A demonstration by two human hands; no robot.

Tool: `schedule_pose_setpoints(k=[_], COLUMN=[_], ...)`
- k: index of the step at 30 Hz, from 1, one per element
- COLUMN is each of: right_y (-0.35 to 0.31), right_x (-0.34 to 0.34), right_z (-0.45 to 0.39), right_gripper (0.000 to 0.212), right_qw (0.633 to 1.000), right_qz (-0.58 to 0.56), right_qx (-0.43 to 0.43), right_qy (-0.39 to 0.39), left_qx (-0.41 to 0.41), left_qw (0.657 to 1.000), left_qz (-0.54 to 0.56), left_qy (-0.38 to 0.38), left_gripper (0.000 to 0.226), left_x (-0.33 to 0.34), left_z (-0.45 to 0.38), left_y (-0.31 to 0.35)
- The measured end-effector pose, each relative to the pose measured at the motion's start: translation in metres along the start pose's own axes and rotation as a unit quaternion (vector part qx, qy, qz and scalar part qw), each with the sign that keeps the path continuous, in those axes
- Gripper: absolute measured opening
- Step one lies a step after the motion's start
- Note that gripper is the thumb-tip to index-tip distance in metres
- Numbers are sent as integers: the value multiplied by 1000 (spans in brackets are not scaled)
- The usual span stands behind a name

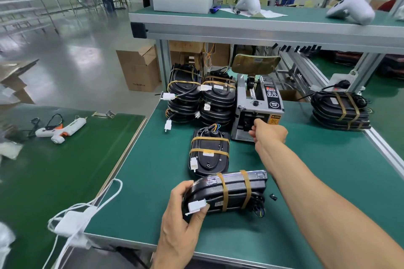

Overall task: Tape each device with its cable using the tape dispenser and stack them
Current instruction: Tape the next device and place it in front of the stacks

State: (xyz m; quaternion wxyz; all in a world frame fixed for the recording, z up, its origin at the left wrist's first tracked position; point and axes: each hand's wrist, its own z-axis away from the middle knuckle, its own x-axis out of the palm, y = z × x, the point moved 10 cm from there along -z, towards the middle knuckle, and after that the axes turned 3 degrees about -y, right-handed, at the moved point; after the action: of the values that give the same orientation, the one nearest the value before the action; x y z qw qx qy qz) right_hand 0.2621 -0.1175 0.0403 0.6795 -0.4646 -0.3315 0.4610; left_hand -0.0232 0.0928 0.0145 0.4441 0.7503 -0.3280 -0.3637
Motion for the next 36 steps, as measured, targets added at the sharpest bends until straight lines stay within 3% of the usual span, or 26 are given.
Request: schedule_pose_setpoints(k=[4, 9, 12, 15, 20, 25, 36], right_y=[11, 16, 2, -19, -21, -2, 8], right_x=[-24, -52, -57, -54, -42, -36, -35], right_z=[8, 55, 103, 161, 221, 226, 230], right_gripper=[6, 9, 12, 9, 3, 19, 10], right_qw=[999, 985, 969, 944, 887, 894, 894], right_qz=[10, -2, 18, 91, 254, 272, 290], right_qx=[17, 29, -29, -141, -291, -267, -267], right_qy=[-51, -170, -244, -283, -254, -235, -214], left_qx=[1, 0, -1, 1, -11, -16, -8], left_qw=[1000, 1000, 1000, 1000, 1000, 1000, 999], left_qz=[3, 8, 5, -2, -23, -25, -39], left_qy=[2, 5, 5, 5, -1, -3, -4], left_gripper=[51, 50, 49, 50, 49, 48, 47], left_x=[0, 0, -1, -1, -1, -1, -1], left_z=[1, -1, 0, 1, 4, 4, 6], left_y=[-2, -1, 0, 2, 0, 0, 2])
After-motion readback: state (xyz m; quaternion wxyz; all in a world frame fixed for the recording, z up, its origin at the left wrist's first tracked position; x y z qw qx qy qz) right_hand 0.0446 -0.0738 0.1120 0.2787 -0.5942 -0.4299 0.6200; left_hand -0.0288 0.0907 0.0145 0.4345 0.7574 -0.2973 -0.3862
